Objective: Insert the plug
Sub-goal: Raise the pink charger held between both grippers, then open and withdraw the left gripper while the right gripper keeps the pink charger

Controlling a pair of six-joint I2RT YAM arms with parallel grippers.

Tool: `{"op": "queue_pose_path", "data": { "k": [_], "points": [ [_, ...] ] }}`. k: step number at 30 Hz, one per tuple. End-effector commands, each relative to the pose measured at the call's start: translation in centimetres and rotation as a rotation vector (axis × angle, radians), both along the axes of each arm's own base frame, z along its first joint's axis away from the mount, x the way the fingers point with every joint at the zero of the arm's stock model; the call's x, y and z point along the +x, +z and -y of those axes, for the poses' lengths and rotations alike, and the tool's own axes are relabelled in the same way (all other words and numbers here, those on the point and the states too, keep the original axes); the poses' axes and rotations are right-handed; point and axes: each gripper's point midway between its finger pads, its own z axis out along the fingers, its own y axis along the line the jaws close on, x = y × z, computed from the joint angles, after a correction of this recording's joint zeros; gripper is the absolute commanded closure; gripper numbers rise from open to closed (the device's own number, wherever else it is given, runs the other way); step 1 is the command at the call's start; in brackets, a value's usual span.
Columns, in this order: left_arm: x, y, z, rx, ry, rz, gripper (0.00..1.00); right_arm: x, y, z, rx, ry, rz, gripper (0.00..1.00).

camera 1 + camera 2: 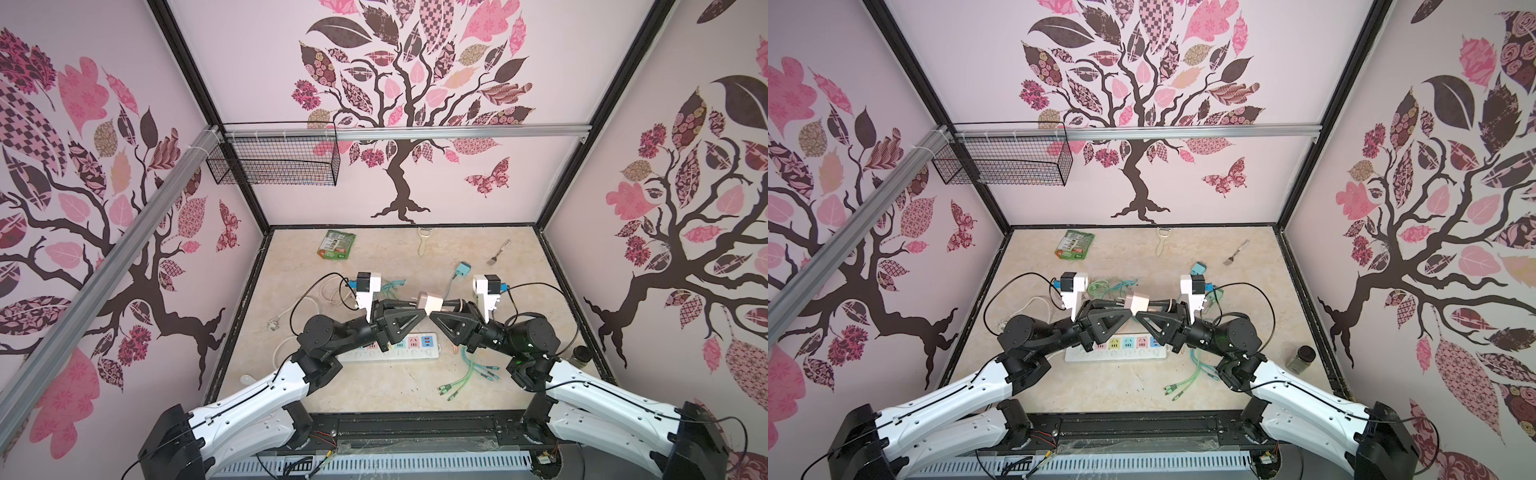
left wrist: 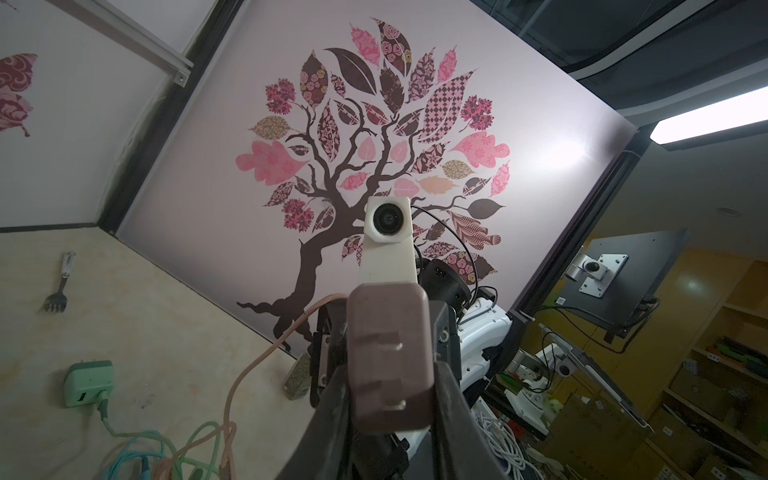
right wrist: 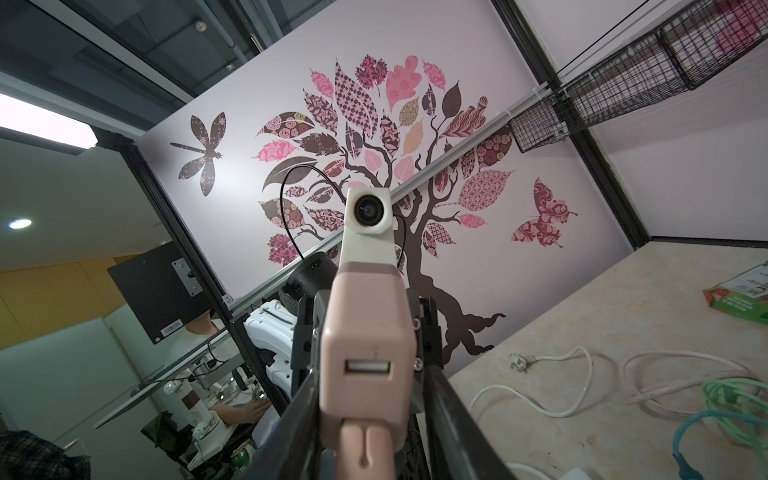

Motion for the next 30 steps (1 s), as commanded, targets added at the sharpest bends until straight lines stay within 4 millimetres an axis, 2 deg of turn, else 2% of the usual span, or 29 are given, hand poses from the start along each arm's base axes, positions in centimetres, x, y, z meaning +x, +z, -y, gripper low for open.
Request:
{"op": "queue_pose_path", "data": {
  "k": [1,11,23,28,30],
  "points": [
    [-0.9,0.0,-0.4,-0.014,-0.007,0.054,1.0,-0.9,3.7,0.8,0.091,0.007,0.07,0.61],
    [-0.8,-0.2,-0.5,-0.013,0.009,0.062,1.0,-1.3,4.3,0.8,0.101,0.027,0.083,0.67],
    [-0.6,-0.8,0.1,0.031,0.007,0.049,1.0,-1.2,3.9,-0.2,0.055,0.064,0.069,0.71],
    [-0.5,-1.0,0.1,0.053,0.02,0.047,0.94,-1.0,3.9,-0.3,0.04,0.057,0.066,0.77],
    [-0.3,-1.1,0.0,0.071,0.036,0.049,0.88,-0.9,3.8,-0.3,0.028,0.049,0.063,0.79]
  ]
}}
